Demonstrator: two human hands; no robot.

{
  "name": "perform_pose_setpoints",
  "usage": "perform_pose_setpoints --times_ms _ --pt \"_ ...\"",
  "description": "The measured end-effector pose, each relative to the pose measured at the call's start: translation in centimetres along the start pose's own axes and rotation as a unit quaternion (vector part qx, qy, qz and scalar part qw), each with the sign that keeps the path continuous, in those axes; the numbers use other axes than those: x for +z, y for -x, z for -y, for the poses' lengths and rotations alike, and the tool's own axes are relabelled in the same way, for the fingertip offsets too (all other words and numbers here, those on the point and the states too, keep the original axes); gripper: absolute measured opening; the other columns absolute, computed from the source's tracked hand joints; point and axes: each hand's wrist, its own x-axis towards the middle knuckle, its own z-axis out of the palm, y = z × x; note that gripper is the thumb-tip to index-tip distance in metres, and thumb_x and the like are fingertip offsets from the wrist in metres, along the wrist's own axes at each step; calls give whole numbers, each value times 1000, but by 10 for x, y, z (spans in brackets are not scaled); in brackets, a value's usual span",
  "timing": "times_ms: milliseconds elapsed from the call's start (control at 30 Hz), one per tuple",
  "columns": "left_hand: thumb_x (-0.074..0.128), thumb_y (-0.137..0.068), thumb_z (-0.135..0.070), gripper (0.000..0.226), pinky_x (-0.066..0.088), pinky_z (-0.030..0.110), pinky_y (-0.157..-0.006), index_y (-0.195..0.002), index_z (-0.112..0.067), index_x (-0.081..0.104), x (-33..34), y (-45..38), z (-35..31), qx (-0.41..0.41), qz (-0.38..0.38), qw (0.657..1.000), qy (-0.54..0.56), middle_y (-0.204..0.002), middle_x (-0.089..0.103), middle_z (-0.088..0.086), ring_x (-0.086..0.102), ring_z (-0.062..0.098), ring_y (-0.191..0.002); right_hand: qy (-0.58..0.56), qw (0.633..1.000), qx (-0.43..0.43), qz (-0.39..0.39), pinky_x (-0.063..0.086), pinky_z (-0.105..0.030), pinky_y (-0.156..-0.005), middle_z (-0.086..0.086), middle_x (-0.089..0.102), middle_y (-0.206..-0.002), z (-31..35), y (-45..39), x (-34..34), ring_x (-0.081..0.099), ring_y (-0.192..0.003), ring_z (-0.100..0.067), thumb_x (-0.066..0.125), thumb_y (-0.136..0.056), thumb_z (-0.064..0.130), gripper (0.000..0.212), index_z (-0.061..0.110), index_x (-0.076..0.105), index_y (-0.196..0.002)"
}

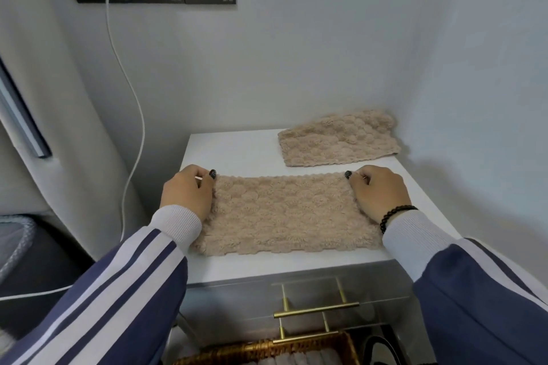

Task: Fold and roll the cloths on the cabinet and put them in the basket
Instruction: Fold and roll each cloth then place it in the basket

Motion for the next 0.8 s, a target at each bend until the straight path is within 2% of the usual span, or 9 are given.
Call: perform_pose_setpoints --times_ms 167,233,300,400,500,600,667,733,800 --pt "49 -98 -25 15 35 24 -53 -98 -14 59 3 -5 -1 4 2 1000 -29 -94 63 5 48 8 -62 26 1000 11 -1 36 -29 -55 -2 56 -64 0 -3 3 49 -61 -20 49 -96 29 33 13 53 -67" --pt "49 -97 -25 13 37 23 -52 -99 -14 57 1 -4 -1 -3 2 1000 -25 -96 64 6 49 8 -63 -15 1000 24 10 44 -31 -61 -4 62 -75 1 -3 1 56 -67 -21 49 -96 31 22 15 60 -86" --pt "48 -97 -26 12 47 28 -61 -103 -16 53 -5 0 -3 6 -11 999 -38 -101 64 6 56 16 -71 -57 998 36 16 52 -35 -74 -5 65 -95 5 4 -3 61 -82 -23 49 -96 34 26 16 57 -112" --pt "47 -97 -28 21 48 36 -80 -115 -19 49 -11 16 -12 113 -39 987 -110 -119 57 2 55 20 -94 13 999 -50 -7 46 -39 -93 -5 55 -125 16 21 -5 53 -111 -25 47 -96 31 40 14 47 -132" --pt "47 -96 -26 29 40 27 -89 -125 -19 48 -5 46 -21 207 26 975 -75 -130 51 -1 52 18 -111 42 978 -203 -36 40 -36 -101 -8 53 -129 35 47 5 48 -118 -24 48 -95 19 37 8 49 -131" --pt "45 -97 -28 43 30 23 -106 -138 -12 41 16 72 -15 300 122 942 -85 -143 43 5 42 19 -130 76 948 -306 49 23 -40 -116 -11 39 -147 48 68 24 31 -139 -26 44 -97 13 46 6 39 -142" --pt "28 -94 -45 62 14 24 -117 -144 -10 35 26 77 -9 322 160 925 -124 -152 32 8 28 22 -142 105 937 -312 120 6 -38 -118 -8 20 -157 52 75 35 11 -147 -22 35 -101 19 51 9 23 -150" --pt "2 -78 -61 89 -2 21 -115 -150 -12 20 28 72 -4 309 178 917 -179 -158 16 5 10 17 -147 146 933 -298 141 2 -35 -118 -5 12 -160 48 75 43 5 -147 -20 28 -103 28 53 12 15 -152" --pt "-12 -67 -72 103 -8 24 -114 -152 -17 5 22 65 2 299 196 902 -244 -160 1 0 -3 13 -147 171 932 -283 150 0 -34 -118 -4 7 -161 43 72 43 3 -147 -18 23 -103 37 56 14 11 -152"
